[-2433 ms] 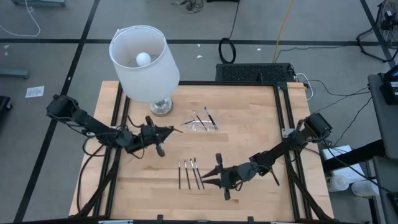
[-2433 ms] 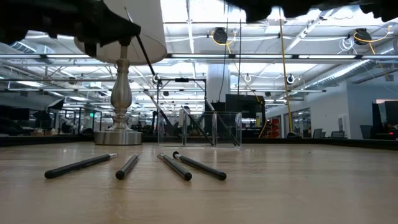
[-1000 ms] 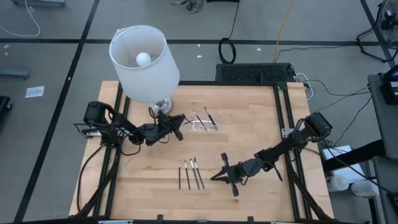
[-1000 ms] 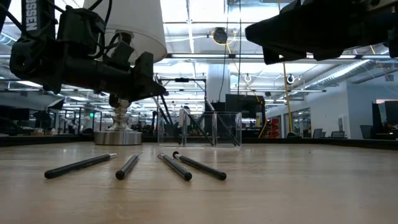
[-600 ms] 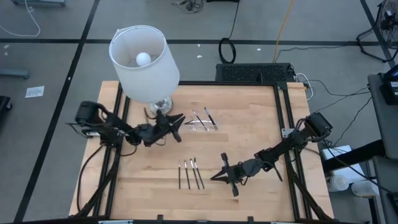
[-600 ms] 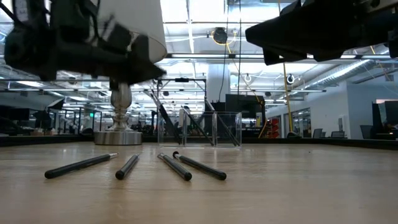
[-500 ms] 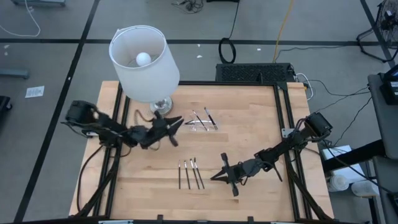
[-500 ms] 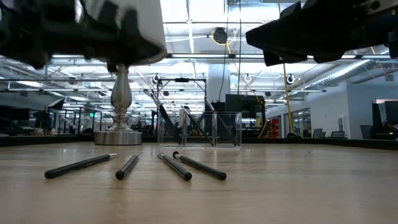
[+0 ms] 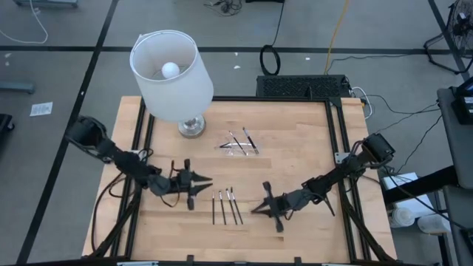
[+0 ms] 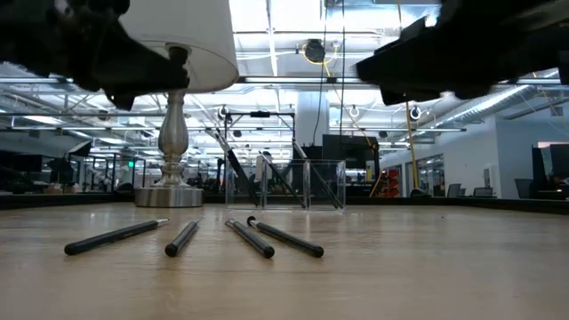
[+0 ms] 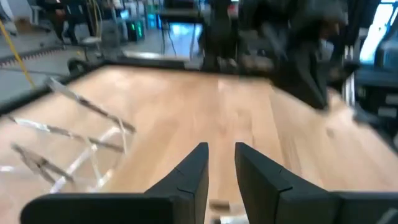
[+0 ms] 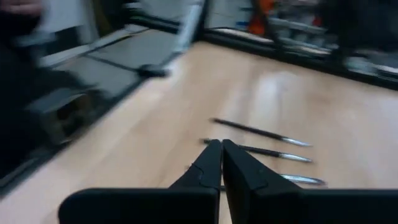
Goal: Put items in baskets/containers
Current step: Put the black brow brush into the transparent organizer
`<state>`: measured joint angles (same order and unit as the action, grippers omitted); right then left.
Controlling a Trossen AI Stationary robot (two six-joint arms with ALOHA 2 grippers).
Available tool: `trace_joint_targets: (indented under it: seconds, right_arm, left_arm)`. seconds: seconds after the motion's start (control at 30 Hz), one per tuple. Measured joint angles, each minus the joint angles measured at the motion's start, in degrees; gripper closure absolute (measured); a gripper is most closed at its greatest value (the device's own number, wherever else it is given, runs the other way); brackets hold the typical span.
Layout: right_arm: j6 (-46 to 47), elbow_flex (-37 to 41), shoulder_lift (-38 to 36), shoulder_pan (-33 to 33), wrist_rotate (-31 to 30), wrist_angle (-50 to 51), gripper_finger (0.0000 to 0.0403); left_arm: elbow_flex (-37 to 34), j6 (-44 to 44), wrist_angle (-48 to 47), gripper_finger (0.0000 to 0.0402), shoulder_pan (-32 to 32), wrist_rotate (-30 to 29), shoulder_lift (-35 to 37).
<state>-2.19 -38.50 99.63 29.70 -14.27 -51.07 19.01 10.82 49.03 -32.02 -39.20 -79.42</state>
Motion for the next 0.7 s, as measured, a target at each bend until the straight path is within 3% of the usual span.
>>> trace_joint_targets:
  seconds: [0.1, 0.17, 0.23, 0.33, 0.43, 0.63, 0.7]
  right_arm:
    - [5.04, -1.82, 0.05, -1.28, -9.16, 0.93, 0.0402]
    - [6.05, -7.44, 0.07, -1.75, -10.18, 7.93, 0.0402]
    - [6.73, -16.37, 0.07, -1.32, -10.51, 22.88, 0.0402]
    - [13.04, -31.34, 3.53, -1.48, -18.44, 47.82, 0.0403]
    - [20.64, -39.14, 6.91, -3.09, -24.61, 61.10, 0.0403]
    - [23.78, -41.26, 14.05, -6.74, -11.17, 56.41, 0.0403]
    - [24.28, -41.22, 16.01, -7.38, -10.15, 57.06, 0.0400]
  left_arm:
    - [0.00, -1.30, 3.37, 0.0314, -0.81, -0.76, -2.93]
    - [0.01, -1.65, 3.21, 0.0314, -0.87, -0.81, -4.40]
    - [0.00, -1.65, 3.19, 0.0314, -0.87, -0.83, -4.89]
    - [0.00, -2.01, 2.14, 0.0314, -0.87, -0.91, -4.95]
    - [0.00, -2.87, 1.93, 0.0314, -0.84, -2.08, -4.94]
    - [0.00, -3.09, 1.08, 0.0314, 0.05, -2.82, -4.96]
    - [0.00, -3.04, 0.97, 0.0314, 0.18, -2.82, -4.96]
